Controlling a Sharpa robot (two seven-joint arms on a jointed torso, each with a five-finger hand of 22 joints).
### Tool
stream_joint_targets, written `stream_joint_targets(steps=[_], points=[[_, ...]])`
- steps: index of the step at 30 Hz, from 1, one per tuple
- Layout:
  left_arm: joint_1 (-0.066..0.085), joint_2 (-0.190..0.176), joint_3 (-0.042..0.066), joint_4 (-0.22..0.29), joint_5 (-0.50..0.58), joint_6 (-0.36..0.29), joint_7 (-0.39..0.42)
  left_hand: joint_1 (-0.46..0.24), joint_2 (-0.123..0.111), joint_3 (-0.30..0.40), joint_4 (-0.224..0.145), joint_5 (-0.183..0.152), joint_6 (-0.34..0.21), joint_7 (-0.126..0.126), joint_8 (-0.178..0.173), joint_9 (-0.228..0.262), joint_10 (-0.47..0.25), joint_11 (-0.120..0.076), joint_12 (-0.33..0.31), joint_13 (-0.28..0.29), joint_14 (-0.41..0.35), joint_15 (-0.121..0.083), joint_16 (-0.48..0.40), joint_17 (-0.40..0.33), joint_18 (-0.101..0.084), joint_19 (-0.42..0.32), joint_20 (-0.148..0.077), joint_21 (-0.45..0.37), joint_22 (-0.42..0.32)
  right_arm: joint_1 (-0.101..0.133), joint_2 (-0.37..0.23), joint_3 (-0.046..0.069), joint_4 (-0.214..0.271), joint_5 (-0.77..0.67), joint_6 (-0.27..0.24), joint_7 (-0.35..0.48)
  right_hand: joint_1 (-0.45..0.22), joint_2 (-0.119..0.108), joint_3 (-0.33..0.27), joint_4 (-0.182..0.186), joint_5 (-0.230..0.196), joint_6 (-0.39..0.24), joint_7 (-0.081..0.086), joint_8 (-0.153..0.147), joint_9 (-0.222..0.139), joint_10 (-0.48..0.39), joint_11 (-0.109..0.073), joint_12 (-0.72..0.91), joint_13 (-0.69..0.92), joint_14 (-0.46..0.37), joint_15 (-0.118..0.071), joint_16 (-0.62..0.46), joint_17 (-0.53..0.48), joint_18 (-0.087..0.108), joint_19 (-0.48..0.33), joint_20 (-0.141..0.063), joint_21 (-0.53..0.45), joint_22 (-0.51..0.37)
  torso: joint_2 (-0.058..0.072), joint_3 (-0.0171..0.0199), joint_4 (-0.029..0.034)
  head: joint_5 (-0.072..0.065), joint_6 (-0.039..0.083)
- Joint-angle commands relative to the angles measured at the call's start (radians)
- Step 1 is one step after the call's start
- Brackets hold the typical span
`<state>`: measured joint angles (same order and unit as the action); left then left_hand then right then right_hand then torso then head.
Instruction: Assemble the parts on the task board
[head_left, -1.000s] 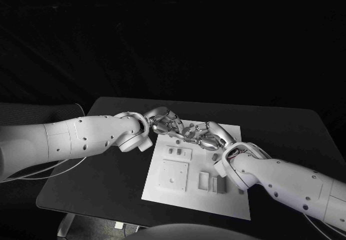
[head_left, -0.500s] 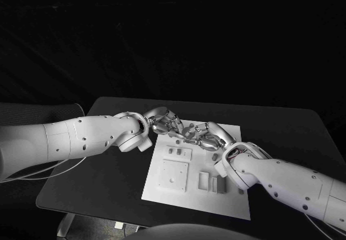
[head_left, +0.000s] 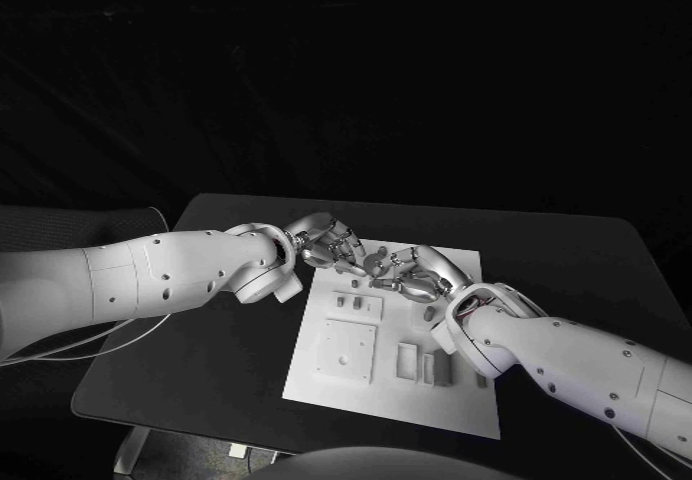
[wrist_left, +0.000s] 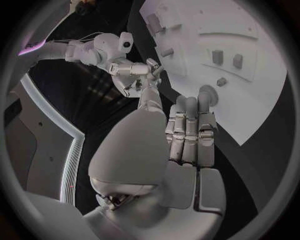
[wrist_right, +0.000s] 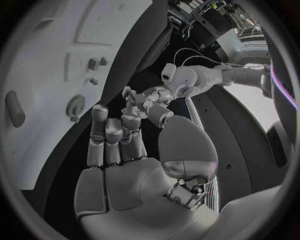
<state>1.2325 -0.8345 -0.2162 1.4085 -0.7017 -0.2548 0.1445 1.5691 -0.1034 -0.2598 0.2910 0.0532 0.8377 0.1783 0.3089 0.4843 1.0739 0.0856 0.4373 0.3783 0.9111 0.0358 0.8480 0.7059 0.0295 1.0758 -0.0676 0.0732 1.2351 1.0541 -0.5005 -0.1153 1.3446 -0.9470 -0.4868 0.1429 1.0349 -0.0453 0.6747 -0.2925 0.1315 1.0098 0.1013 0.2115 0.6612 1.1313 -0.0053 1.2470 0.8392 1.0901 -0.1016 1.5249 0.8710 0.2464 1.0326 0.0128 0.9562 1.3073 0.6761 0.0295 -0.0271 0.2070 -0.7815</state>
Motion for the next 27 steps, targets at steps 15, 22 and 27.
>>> stream_joint_targets(steps=[15, 22, 27], points=[[0.001, -0.011, 0.001, -0.028, 0.016, 0.006, 0.008, -0.004, 0.002, -0.004, 0.001, -0.004, -0.006, 0.003, 0.003, 0.002, -0.011, 0.0, 0.007, 0.001, -0.009, 0.002, 0.002, 0.001, 0.02, -0.002, 0.006, -0.001, 0.001, -0.012, 0.016, -0.007, -0.025, -0.146, 0.005, 0.025, -0.002, 0.003, -0.006, 0.001, -0.006, -0.002, 0.004, 0.0, 0.0, -0.004, -0.002, 0.0, 0.001, 0.004, -0.007, -0.005, 0.0, 0.015, 0.003, -0.001, -0.003, 0.007, 0.0, 0.0008, -0.0003, 0.005, -0.007], [0.001, -0.014, 0.001, -0.04, -0.001, 0.006, 0.005, -0.002, 0.001, -0.004, 0.001, -0.004, -0.006, 0.003, 0.004, 0.002, -0.011, 0.0, 0.007, 0.001, -0.009, 0.002, 0.002, 0.001, 0.02, -0.002, 0.006, -0.002, 0.001, -0.043, 0.017, -0.008, -0.021, -0.207, -0.011, 0.043, -0.002, 0.0, -0.008, 0.001, -0.007, -0.003, 0.004, 0.0, -0.001, -0.004, -0.002, 0.0, 0.001, 0.004, -0.007, -0.005, 0.0, 0.015, 0.004, -0.001, -0.003, 0.007, 0.0, 0.0009, 0.0003, 0.008, -0.011], [0.001, -0.016, 0.001, -0.046, -0.004, 0.005, 0.006, -0.001, 0.0, -0.004, 0.001, -0.004, -0.006, 0.003, 0.004, 0.002, -0.011, 0.0, 0.007, 0.001, -0.009, 0.002, 0.002, 0.001, 0.02, -0.002, 0.006, -0.002, 0.001, -0.064, 0.018, -0.012, -0.019, -0.245, -0.02, 0.051, -0.002, -0.002, -0.008, 0.001, -0.007, -0.003, 0.004, 0.0, -0.001, -0.003, -0.002, 0.0, 0.001, 0.004, -0.007, -0.005, 0.0, 0.015, 0.004, -0.001, -0.002, 0.007, 0.0, 0.0009, -0.0004, 0.011, -0.014]])
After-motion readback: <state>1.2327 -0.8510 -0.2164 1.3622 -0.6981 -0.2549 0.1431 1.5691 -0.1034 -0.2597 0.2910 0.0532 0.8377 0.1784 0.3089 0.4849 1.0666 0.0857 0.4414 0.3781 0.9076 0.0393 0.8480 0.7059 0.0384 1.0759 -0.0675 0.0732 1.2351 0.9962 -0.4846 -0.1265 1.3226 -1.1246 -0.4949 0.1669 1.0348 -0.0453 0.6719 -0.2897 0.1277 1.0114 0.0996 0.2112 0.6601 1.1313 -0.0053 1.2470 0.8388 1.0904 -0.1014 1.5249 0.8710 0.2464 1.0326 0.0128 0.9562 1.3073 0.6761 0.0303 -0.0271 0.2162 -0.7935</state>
